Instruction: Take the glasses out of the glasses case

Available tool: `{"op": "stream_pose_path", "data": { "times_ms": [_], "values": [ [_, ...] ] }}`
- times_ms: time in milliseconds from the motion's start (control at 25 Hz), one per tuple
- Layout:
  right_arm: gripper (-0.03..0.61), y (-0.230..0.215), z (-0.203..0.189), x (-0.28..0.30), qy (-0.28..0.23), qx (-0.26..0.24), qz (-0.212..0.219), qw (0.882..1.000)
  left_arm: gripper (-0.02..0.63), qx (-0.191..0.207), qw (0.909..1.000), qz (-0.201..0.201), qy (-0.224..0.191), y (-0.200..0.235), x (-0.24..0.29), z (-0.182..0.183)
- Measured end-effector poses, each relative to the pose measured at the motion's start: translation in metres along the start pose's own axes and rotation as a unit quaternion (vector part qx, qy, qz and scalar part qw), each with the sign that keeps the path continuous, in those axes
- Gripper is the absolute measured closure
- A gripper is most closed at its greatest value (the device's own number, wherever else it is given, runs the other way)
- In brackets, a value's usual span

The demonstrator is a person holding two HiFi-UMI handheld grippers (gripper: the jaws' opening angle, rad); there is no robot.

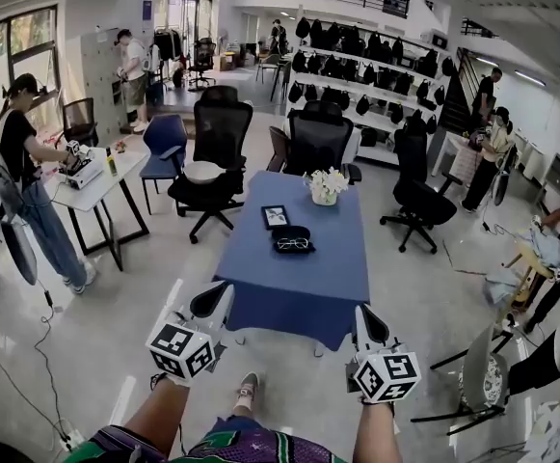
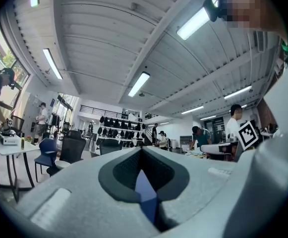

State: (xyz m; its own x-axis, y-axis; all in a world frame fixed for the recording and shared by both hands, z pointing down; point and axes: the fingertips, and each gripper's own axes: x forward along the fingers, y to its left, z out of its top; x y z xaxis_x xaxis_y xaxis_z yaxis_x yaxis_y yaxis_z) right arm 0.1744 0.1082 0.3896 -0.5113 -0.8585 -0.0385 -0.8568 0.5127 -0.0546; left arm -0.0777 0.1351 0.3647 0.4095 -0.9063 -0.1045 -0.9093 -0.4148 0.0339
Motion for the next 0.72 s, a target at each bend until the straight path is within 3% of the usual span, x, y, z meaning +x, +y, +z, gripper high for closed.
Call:
{"op": "stream_pose_path", "data": {
  "times_ms": [720],
  "values": [
    [0.575,-0.026,-0.004,0.125,0.031,-0.001,0.027,0.999,0.598,-0.023,0.9992,0.032,0.007,0.087,0.081,-0.017]
  ]
}}
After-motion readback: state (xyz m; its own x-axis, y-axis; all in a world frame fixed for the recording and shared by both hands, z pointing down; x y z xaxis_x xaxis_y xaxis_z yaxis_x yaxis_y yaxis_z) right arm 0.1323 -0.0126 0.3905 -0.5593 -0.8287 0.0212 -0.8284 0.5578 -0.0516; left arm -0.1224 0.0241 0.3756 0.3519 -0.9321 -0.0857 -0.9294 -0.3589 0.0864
